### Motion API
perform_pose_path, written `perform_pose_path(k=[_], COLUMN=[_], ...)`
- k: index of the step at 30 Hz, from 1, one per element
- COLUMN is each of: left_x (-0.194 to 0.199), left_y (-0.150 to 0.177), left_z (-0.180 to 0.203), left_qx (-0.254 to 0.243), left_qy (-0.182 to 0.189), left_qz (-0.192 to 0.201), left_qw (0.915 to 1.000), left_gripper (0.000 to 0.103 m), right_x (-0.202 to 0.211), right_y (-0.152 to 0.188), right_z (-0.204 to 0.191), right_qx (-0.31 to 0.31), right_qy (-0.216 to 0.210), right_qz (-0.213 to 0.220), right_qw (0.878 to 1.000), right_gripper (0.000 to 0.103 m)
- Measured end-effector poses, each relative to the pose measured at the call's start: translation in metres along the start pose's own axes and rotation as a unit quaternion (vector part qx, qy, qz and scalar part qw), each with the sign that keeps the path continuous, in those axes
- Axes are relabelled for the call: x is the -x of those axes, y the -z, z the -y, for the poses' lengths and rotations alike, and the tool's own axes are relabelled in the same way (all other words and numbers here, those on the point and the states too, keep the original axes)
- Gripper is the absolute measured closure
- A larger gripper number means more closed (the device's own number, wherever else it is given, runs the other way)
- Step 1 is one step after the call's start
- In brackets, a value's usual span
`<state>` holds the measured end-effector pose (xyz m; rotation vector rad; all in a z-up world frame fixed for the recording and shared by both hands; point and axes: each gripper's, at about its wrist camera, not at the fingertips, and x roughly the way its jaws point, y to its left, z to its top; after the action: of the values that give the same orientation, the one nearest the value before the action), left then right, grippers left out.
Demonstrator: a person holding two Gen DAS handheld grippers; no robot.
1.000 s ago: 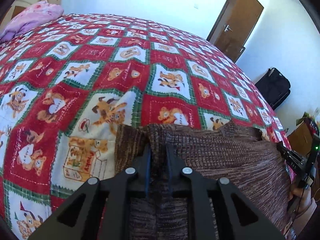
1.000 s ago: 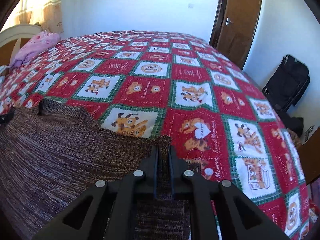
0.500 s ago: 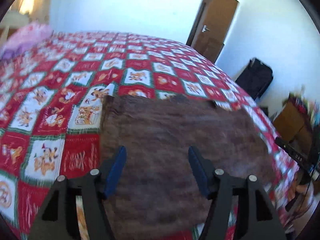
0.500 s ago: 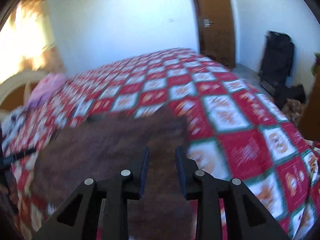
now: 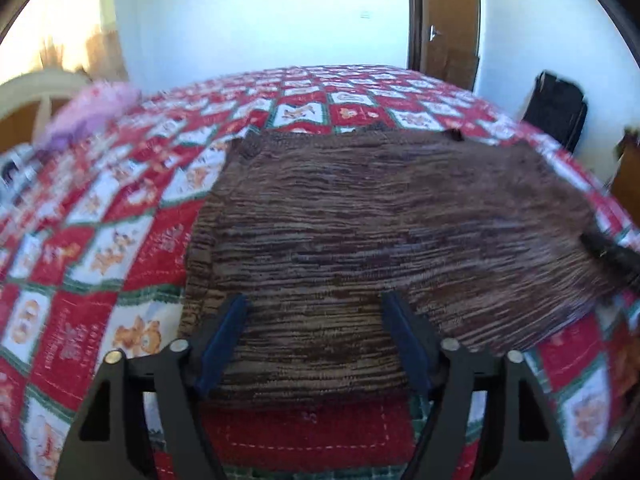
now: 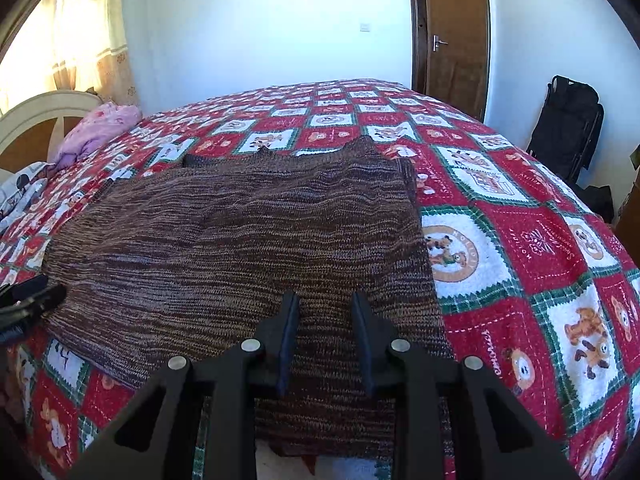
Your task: Fold small clothes
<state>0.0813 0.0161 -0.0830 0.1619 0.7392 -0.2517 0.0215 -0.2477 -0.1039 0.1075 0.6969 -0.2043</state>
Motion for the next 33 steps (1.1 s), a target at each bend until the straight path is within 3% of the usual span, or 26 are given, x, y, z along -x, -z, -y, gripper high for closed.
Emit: perform_pose_path(k=[2,5,9,10,13,16,18,23,26,28,30,33], left_x=[-0.003,-0.006,-0.006,-0.006,-0.007,-0.006,-0.005,-0.006,-0.005,0.000,0.017,0.043], left_y=[0.000,0.001,0.001,0.002,0.002,0.003,0.004,0.004,0.003,0.004,0.011,0.035], left_z=[-0.006,-0.017,-0.012,-0.012,-0.011,-0.010,-0.011,-0.010,-0.010,-0.015,-0.027,-0.054], left_qx=[0.018,0.041,0.028,0.031,0.030,0.030,0.031,0.030,0.031,0.048,0.098,0.209], left_qy=[-0.014,0.011,-0.006,-0.003,-0.002,-0.003,-0.002,-0.003,-0.001,0.011,0.018,0.021], left_qz=[-0.004,-0.008,-0.002,-0.002,-0.003,-0.004,-0.005,-0.009,-0.010,-0.009,0.009,0.028], left_qw=[0.9997,0.9991,0.9996,0.9995,0.9995,0.9995,0.9995,0.9995,0.9995,0.9987,0.9950,0.9773], left_gripper=[0.010,0.008,0.008,0.007,0.007,0.006,0.006,0.006,0.006,0.006,0.006,0.006], right_x=[0.001,0.000,-0.001,0.007,0.025,0.009,-0.015,-0.080,-0.077,-0.077,-0.076,-0.075], right_y=[0.001,-0.001,-0.016,-0.024,-0.048,-0.067,-0.074,-0.065,-0.058,-0.057,-0.056,-0.057], right_z=[0.001,0.000,-0.015,-0.021,-0.056,-0.103,-0.128,-0.152,-0.156,-0.154,-0.149,-0.144], right_qx=[-0.003,-0.002,0.016,0.001,0.006,0.048,0.063,0.021,0.030,0.028,0.019,0.006], right_qy=[-0.003,0.000,0.053,0.051,-0.007,-0.047,-0.058,-0.070,-0.060,-0.063,-0.073,-0.085], right_qz=[0.004,0.001,-0.041,-0.034,0.015,0.006,-0.011,-0.067,-0.047,-0.048,-0.047,-0.044], right_qw=[1.000,1.000,0.998,0.998,1.000,0.998,0.996,0.995,0.997,0.996,0.996,0.995], right_gripper=[0.074,0.074,0.073,0.074,0.073,0.074,0.074,0.073,0.073,0.073,0.073,0.073])
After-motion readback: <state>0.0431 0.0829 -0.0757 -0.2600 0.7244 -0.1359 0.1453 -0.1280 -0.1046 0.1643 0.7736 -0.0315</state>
